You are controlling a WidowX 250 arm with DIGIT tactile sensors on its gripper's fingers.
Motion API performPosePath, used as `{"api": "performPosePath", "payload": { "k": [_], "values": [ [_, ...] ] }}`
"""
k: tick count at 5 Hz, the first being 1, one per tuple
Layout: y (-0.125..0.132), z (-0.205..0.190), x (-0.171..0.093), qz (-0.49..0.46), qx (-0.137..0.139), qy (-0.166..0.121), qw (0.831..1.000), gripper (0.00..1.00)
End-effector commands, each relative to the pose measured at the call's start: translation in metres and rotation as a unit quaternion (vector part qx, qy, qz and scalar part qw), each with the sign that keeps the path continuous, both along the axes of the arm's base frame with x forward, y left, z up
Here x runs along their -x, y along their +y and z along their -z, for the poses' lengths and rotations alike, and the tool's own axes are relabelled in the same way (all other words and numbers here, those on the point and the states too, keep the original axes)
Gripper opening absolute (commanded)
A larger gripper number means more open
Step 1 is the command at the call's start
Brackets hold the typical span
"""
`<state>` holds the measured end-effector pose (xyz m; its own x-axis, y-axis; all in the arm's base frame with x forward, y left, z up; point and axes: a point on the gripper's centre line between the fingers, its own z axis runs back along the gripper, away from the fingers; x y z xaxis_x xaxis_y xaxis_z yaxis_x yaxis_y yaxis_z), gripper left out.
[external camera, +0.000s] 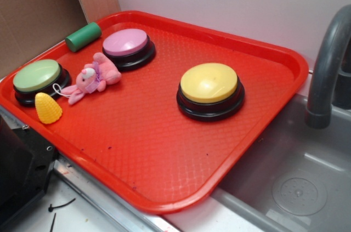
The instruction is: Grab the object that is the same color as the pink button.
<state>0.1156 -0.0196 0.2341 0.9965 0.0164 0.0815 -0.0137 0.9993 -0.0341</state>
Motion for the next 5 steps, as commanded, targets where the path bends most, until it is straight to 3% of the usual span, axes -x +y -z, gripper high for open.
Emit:
{"api": "performPosePath", "payload": {
  "k": [1,2,3,5],
  "values": [
    [0.0,0.0,0.0,0.0,0.0,0.0,1.0,1.0],
    [0.021,0.014,0.001,0.017,-0.013,-0.026,0.999,1.0],
    [0.038,0.027,0.003,0.03,-0.011,-0.034,0.999,1.0],
    [0.068,0.075,-0.022,0.059,-0.024,-0.041,0.997,1.0]
  ]
}}
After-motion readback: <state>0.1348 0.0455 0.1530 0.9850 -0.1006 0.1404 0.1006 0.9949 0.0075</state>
